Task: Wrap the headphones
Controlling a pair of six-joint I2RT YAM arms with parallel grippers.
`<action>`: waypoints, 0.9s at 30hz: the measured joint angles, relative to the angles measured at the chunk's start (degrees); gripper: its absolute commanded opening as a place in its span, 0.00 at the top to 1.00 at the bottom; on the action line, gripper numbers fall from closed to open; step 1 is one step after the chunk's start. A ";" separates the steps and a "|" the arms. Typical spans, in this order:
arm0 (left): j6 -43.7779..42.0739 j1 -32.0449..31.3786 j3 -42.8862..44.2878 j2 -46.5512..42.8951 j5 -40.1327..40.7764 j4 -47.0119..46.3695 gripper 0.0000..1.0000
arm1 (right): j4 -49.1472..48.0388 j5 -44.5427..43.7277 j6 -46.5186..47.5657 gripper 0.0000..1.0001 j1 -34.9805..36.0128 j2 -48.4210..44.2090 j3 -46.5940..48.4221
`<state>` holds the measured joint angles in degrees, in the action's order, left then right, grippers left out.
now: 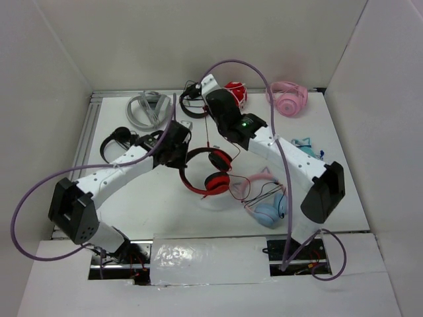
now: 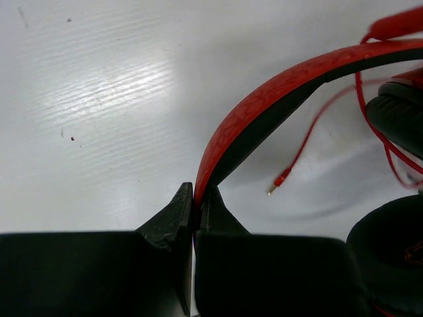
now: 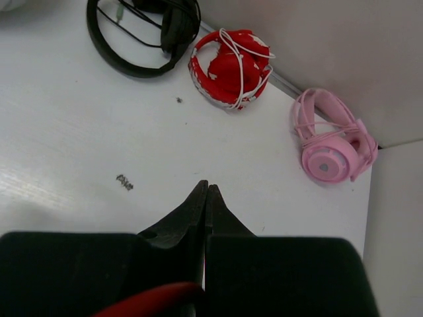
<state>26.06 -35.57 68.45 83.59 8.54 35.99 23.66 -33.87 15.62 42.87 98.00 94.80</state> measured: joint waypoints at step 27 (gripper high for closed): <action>35.04 16.11 25.18 9.25 4.52 28.94 1.00 | 4.83 6.27 -28.55 0.99 16.31 -10.36 -20.35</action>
<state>61.10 -19.46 93.62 92.84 13.06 64.93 28.49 -27.59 -12.93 59.18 87.64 74.46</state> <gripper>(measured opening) 0.104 0.030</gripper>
